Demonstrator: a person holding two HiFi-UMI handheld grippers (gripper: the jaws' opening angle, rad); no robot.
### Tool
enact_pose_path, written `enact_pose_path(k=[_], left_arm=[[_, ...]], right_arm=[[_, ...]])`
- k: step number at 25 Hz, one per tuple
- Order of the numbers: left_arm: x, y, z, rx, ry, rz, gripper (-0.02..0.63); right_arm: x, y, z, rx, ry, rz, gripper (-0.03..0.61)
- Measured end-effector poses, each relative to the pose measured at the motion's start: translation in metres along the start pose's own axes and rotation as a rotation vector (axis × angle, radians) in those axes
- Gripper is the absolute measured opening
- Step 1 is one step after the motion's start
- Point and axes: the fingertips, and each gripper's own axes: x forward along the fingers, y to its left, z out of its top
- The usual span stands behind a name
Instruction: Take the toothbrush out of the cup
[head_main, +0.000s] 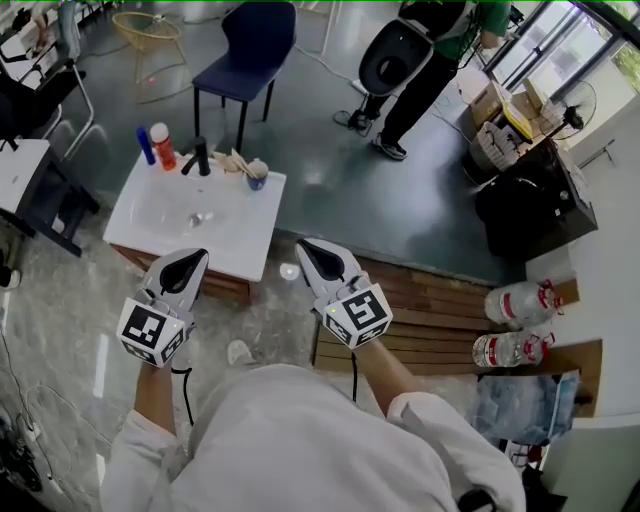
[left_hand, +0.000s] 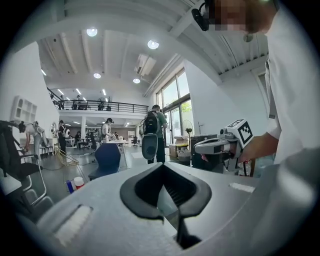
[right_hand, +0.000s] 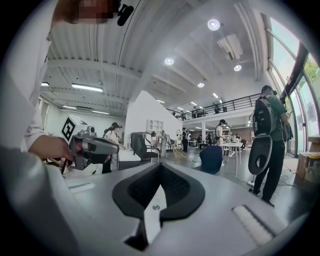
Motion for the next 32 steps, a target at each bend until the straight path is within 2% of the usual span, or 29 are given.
enact_pose_path(k=[9, 16, 32], left_arm=[[0.021, 0.047, -0.005, -0.008, 0.007, -0.050, 0.006], [0.043, 0.062, -0.011, -0.023, 0.024, -0.065, 0.006], [0.131, 0.119, -0.011, -0.039, 0.064, 0.031, 0.006]], right_arm=[[0.047, -0.010, -0.001, 0.011, 0.010, -0.043, 0.002], [0.068, -0.024, -0.005, 0.027, 0.018, -0.044, 0.002], [0.149, -0.112, -0.021, 0.053, 0.023, 0.068, 0.002]])
